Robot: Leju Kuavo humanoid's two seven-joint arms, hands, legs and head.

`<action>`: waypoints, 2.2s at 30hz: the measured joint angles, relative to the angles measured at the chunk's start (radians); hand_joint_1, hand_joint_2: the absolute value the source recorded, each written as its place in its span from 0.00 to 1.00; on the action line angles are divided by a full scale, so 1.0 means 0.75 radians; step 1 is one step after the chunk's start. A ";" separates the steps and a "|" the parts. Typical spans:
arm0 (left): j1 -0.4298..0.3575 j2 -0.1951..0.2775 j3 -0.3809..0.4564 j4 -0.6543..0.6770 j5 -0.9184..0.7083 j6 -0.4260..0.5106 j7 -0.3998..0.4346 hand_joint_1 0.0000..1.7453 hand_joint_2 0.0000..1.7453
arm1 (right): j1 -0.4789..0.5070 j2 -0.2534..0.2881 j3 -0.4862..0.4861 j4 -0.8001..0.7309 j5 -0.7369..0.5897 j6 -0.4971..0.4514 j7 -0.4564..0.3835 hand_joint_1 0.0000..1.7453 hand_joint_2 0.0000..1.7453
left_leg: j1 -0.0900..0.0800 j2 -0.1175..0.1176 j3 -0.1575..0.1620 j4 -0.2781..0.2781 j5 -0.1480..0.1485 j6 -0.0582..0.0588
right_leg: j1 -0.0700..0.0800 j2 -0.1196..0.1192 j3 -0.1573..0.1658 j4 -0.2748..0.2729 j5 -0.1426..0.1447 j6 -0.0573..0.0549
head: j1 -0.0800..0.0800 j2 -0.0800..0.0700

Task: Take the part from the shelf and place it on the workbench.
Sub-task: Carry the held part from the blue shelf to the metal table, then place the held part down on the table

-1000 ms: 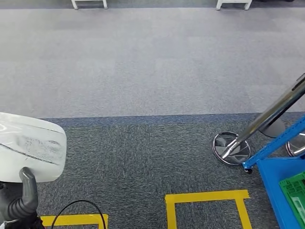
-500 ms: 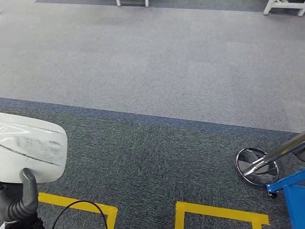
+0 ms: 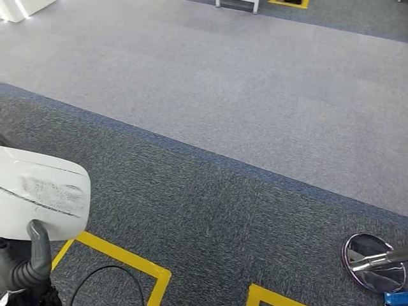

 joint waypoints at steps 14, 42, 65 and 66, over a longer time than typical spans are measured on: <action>0.000 -0.007 0.000 0.011 0.015 0.012 0.007 1.00 1.00 | 0.007 -0.001 0.009 -0.001 0.005 -0.004 0.011 0.00 0.00 | 0.001 -0.052 -0.080 0.160 -0.086 -0.067 | -0.013 0.029 0.070 -0.279 0.209 -0.054 | -0.011 0.000; -0.004 -0.017 0.002 0.030 0.020 0.021 0.010 1.00 1.00 | 0.007 -0.007 0.010 0.000 0.009 -0.007 0.013 0.00 0.00 | 0.005 -0.163 -0.009 0.022 -0.014 -0.049 | -0.013 0.079 0.065 -0.276 0.209 -0.037 | -0.003 0.000; -0.017 -0.021 0.003 0.042 0.016 0.023 0.007 1.00 1.00 | -0.003 -0.010 0.009 -0.005 0.009 0.000 0.011 0.00 0.00 | 0.007 -0.088 0.026 -0.009 -0.010 -0.002 | -0.002 0.013 -0.051 -0.002 0.098 0.006 | 0.007 0.000; -0.018 -0.021 0.003 0.043 0.016 0.023 0.006 1.00 1.00 | -0.003 -0.010 0.009 -0.004 0.009 0.000 0.012 0.00 0.00 | 0.009 -0.108 0.028 -0.007 -0.013 -0.007 | -0.007 0.038 -0.017 -0.090 0.153 0.007 | 0.006 0.000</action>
